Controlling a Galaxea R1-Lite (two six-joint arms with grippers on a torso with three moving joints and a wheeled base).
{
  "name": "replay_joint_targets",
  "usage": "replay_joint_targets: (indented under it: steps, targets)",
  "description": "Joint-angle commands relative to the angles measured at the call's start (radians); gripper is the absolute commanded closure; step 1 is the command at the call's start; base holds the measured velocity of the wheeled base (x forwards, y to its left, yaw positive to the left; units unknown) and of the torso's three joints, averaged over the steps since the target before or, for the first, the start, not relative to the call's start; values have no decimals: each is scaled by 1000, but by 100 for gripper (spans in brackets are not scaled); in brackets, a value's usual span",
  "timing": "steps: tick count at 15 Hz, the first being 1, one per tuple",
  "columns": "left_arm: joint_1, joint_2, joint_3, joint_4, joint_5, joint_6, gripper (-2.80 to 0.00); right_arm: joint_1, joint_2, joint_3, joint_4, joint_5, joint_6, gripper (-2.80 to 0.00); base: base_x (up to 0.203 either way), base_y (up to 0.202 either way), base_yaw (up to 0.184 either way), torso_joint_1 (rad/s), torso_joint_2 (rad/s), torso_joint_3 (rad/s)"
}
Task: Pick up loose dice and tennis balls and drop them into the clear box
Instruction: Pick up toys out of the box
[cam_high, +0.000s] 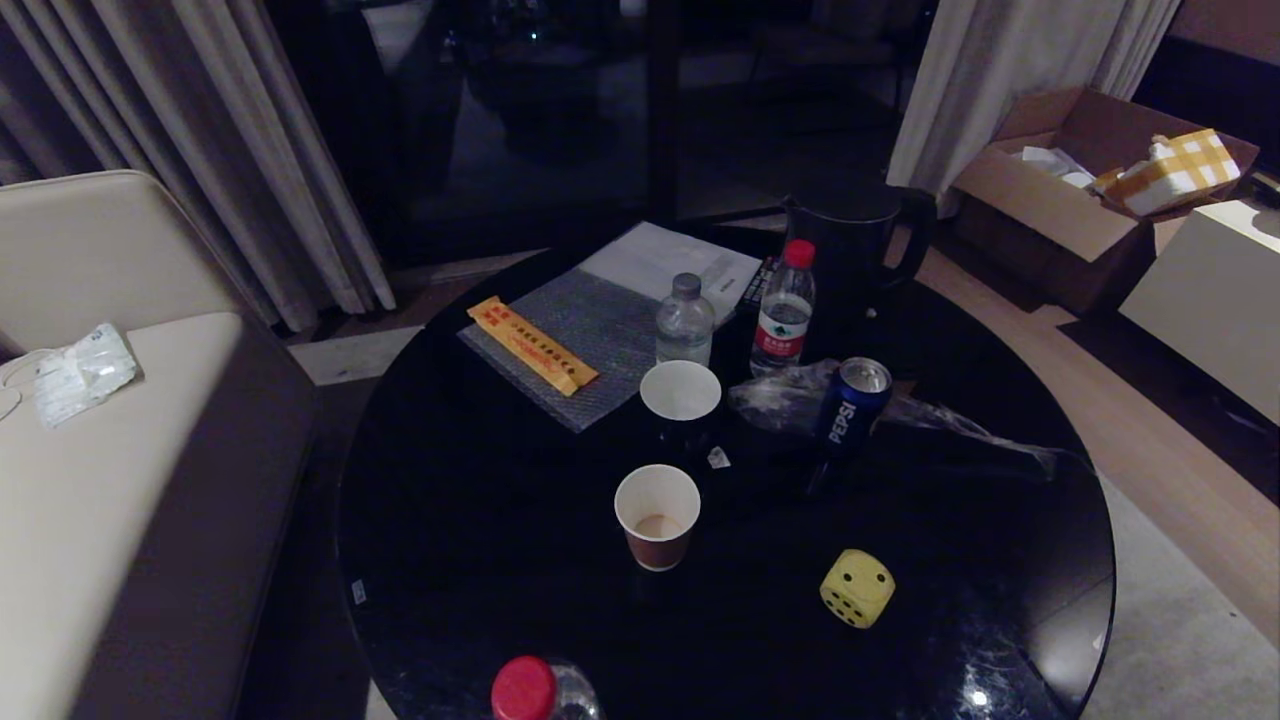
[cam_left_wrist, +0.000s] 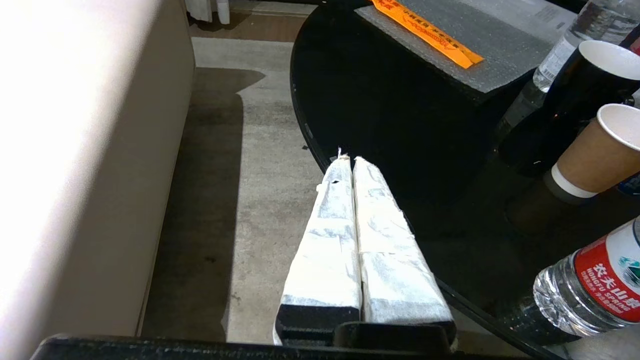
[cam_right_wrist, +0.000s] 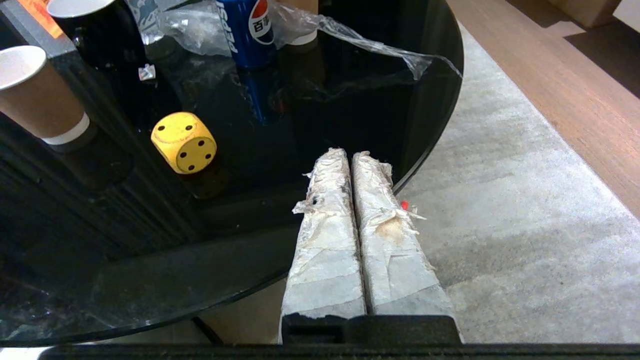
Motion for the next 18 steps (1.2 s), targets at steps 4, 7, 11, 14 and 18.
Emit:
replay_joint_targets:
  steps: [4,7,11,14,18]
  targets:
    - [0,1,2,-1,1,-2,0,0,45,-95,46,20,13,0,0,0,0,0,0,0]
    - [0,1,2,-1,1,-2,0,2,307,-217,141,78,30,0,0,0,0,0,0,0]
    - [0,0,2,-1,1,-2,0,11,732,-317,47,150,75,0,0,0,0,0,0,0]
    - [0,1,2,-1,1,-2,0,103,986,-363,-89,176,151,0,0,0,0,0,0,0]
    - [0,0,2,-1,1,-2,0,245,1284,-463,-204,184,242,0,0,0,0,0,0,0]
